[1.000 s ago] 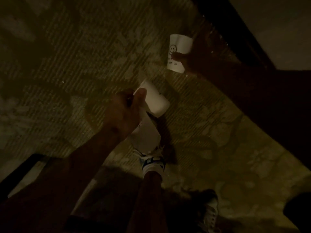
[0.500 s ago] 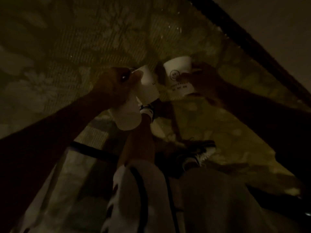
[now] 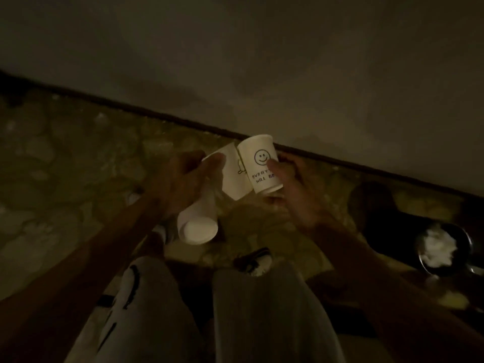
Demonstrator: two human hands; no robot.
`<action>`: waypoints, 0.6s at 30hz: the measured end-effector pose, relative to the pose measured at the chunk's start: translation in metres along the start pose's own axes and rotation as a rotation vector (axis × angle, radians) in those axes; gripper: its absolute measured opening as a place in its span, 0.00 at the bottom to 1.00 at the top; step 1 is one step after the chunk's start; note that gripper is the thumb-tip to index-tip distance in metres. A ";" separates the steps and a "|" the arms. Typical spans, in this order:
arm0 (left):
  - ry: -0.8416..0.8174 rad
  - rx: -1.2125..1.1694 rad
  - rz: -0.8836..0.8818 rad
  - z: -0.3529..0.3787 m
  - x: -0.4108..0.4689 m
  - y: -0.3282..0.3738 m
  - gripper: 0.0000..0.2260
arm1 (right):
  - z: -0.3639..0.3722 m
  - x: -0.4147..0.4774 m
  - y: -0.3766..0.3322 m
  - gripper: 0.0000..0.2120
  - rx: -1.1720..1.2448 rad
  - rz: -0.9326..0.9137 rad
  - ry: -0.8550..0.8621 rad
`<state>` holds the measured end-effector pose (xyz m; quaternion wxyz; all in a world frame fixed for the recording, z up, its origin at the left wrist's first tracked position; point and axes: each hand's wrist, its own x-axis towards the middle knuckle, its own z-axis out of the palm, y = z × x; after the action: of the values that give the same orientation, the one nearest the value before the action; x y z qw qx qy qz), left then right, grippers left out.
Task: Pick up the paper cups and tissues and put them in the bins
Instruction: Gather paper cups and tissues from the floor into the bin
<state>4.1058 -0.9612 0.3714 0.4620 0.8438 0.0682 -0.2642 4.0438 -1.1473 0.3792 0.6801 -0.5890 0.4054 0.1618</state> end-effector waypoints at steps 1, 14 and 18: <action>-0.024 -0.019 0.016 0.023 -0.011 0.021 0.16 | -0.029 -0.014 0.000 0.19 0.070 0.015 0.044; -0.722 0.213 0.381 0.345 -0.112 0.219 0.12 | -0.356 -0.141 0.057 0.27 1.079 -0.078 0.402; -0.837 0.221 0.393 0.414 -0.135 0.224 0.13 | -0.402 -0.162 0.088 0.23 1.212 -0.134 0.534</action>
<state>3.9124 -1.4079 0.4270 0.3986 0.7057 -0.3134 -0.4948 3.7369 -1.4576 0.4496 0.7758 -0.1463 0.5418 -0.2886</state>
